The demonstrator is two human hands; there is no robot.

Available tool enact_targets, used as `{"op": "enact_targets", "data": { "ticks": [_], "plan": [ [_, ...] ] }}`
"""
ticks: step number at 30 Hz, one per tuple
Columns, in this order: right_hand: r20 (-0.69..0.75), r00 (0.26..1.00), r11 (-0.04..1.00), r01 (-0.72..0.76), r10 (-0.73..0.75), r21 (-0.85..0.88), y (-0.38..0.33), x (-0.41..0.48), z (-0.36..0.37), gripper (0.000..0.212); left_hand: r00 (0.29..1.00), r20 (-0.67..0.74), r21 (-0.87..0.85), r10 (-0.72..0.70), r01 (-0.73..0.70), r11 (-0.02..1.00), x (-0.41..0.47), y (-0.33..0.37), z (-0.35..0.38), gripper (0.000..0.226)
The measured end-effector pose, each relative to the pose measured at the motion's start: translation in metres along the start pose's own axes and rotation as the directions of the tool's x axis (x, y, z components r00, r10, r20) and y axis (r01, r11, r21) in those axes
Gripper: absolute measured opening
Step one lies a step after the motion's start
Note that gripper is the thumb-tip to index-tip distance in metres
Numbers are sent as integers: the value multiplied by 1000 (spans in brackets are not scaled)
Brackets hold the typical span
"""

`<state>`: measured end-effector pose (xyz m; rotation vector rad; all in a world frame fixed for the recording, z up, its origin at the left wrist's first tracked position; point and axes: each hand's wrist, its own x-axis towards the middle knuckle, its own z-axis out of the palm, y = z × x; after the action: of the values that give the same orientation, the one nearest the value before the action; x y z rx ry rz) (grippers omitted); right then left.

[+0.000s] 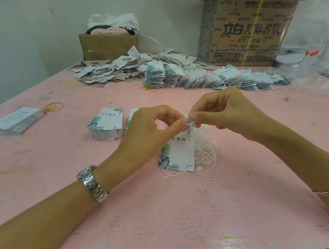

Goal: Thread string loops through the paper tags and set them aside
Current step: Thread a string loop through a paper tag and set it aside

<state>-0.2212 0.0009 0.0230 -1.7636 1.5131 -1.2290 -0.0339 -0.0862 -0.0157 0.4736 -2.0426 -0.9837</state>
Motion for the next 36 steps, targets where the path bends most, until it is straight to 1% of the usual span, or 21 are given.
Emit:
{"op": "enact_targets", "data": {
  "ticks": [3,5,7,10,13,20,27,33,36],
  "plan": [
    [1,1000,1000,-6,6,-1,0,0,0,22,999,44,24,13,-14,1000,1,1,0,10],
    [27,999,999,-23,22,48,1,0,0,24,997,78,8,12,-13,1000,2,2,0,6],
    [63,997,993,-48,41,109,2,0,1,20,995,99,-20,5,-3,1000,3,2,-1,6],
    [92,995,986,-63,49,153,3,0,3,12,994,108,-35,3,1,999,3,2,-2,10],
    [85,996,986,-55,42,158,3,-1,5,11,996,93,-21,8,-7,1000,2,3,-3,13],
    [24,1000,991,-22,20,130,3,-1,12,18,998,55,18,30,-31,999,0,5,-2,15],
    [-3,1000,991,-3,3,132,3,-1,14,20,999,-1,56,43,-43,998,-1,3,0,17],
    [-23,999,988,25,-22,152,4,-1,16,19,999,-32,60,35,-33,998,-3,4,1,12],
    [-38,999,987,26,-21,157,4,-1,17,14,999,-41,55,31,-29,998,-3,5,0,13]
  ]
}}
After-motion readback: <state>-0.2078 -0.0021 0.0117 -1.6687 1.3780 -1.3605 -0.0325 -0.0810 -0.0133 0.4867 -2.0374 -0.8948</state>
